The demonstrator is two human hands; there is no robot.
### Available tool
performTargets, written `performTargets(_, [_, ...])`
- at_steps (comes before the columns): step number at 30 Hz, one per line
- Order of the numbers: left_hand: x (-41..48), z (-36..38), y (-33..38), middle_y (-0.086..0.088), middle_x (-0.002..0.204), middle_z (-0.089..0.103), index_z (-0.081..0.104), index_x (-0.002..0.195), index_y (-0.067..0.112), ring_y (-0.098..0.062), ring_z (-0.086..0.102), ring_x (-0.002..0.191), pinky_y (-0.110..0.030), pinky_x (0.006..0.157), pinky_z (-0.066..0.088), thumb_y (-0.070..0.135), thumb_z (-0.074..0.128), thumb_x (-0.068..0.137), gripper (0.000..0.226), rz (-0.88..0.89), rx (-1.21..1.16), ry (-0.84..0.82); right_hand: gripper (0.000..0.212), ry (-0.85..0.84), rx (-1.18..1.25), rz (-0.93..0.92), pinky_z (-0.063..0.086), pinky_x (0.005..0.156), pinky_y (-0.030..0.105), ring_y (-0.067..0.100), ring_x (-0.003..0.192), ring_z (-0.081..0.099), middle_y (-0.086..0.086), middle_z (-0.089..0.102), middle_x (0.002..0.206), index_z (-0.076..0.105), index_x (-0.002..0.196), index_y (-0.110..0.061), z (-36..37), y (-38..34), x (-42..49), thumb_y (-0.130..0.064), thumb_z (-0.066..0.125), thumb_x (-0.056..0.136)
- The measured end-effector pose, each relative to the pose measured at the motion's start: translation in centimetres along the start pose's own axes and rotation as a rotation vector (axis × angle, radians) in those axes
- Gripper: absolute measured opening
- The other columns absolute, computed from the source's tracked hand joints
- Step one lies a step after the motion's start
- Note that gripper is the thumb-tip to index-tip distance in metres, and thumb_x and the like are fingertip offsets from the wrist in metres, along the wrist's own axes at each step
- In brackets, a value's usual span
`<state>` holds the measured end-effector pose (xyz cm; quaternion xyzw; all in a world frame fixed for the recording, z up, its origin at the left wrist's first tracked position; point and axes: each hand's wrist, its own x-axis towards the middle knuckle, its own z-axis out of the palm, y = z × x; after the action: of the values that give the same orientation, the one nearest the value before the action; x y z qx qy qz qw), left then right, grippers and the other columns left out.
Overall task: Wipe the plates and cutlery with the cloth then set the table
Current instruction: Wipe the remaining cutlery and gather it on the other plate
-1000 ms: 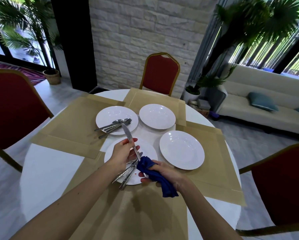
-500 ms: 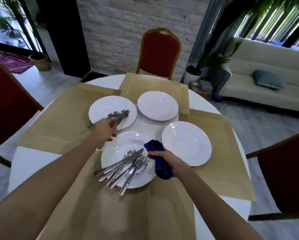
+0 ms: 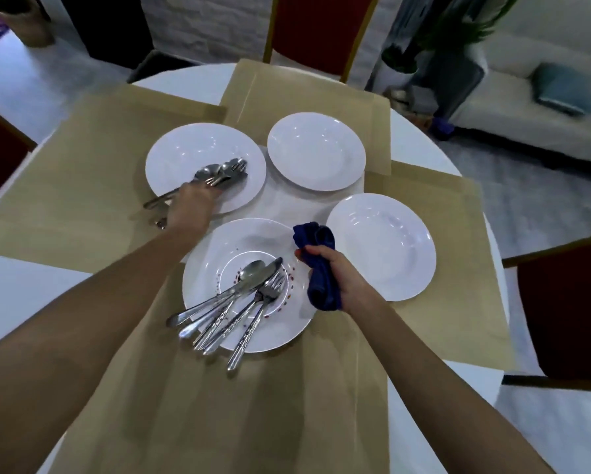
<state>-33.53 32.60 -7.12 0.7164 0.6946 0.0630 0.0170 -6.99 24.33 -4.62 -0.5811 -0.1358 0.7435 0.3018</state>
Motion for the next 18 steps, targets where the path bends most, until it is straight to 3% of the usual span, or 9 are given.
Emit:
performTargets(2, [0.1, 0.7, -0.3, -0.019, 0.105, 0.063, 0.063, 0.122, 0.014, -0.038, 0.059, 0.093, -0.045, 0.079, 0.052, -0.005, 0.052, 0.086, 0.042, 0.042, 0.02, 0.01, 0.062, -0.007, 0.02, 0.009, 0.042, 0.083, 0.035, 0.022, 0.081, 0.054, 0.005, 0.073, 0.095, 0.061, 0.126, -0.006, -0.2, 0.3, 0.2, -0.023, 0.077, 0.068])
performTargets(5, [-0.7, 0.9, -0.1, -0.017, 0.108, 0.064, 0.063, 0.12, 0.013, -0.04, 0.055, 0.096, -0.047, 0.083, 0.048, -0.001, 0.054, 0.086, 0.039, 0.04, 0.043, 0.061, 0.069, -0.009, 0.039, 0.004, 0.04, 0.088, 0.037, 0.021, 0.083, 0.054, 0.005, 0.072, 0.097, 0.058, 0.129, -0.007, -0.6, 1.0, 0.5, -0.024, 0.079, 0.066])
performTargets(10, [-7.4, -1.4, 3.4, -0.01, 0.103, 0.067, 0.067, 0.107, 0.014, -0.033, 0.059, 0.094, -0.044, 0.082, 0.048, 0.009, 0.057, 0.086, 0.023, 0.066, -0.248, 0.137, 0.034, 0.0, 0.058, -0.059, 0.05, 0.057, 0.022, 0.011, 0.059, 0.059, 0.001, 0.071, 0.081, 0.068, 0.104, -0.016, -0.8, 0.9, -0.1, -0.046, 0.062, 0.088])
performTargets(12, [-11.1, -2.1, 4.0, -0.005, 0.097, 0.068, 0.066, 0.104, 0.017, -0.029, 0.061, 0.09, -0.041, 0.079, 0.05, 0.015, 0.057, 0.088, 0.019, 0.055, -0.349, 0.055, 0.04, -0.011, 0.078, -0.056, 0.052, 0.063, 0.026, 0.016, 0.065, 0.062, 0.003, 0.071, 0.085, 0.069, 0.103, -0.015, -0.7, 1.0, -0.7, -0.051, 0.056, 0.091])
performTargets(15, [-15.7, -2.1, 3.9, -0.007, 0.089, 0.068, 0.068, 0.097, 0.02, -0.032, 0.063, 0.083, -0.036, 0.073, 0.048, 0.021, 0.063, 0.084, 0.014, 0.017, -0.286, -0.101, 0.042, -0.071, 0.109, -0.02, 0.056, 0.065, 0.029, 0.021, 0.071, 0.067, 0.006, 0.071, 0.092, 0.065, 0.115, -0.008, -0.1, 1.5, -2.4, -0.043, 0.055, 0.094])
performTargets(18, [-17.5, -1.5, 4.1, -0.01, 0.068, 0.065, 0.071, 0.086, 0.016, -0.034, 0.062, 0.057, -0.031, 0.053, 0.049, 0.015, 0.084, 0.06, 0.029, 0.086, -0.116, -0.184, 0.041, -0.078, 0.071, -0.039, 0.056, 0.057, 0.024, 0.019, 0.067, 0.07, 0.005, 0.073, 0.089, 0.056, 0.13, -0.01, 0.3, 2.1, -4.0, -0.032, 0.056, 0.096])
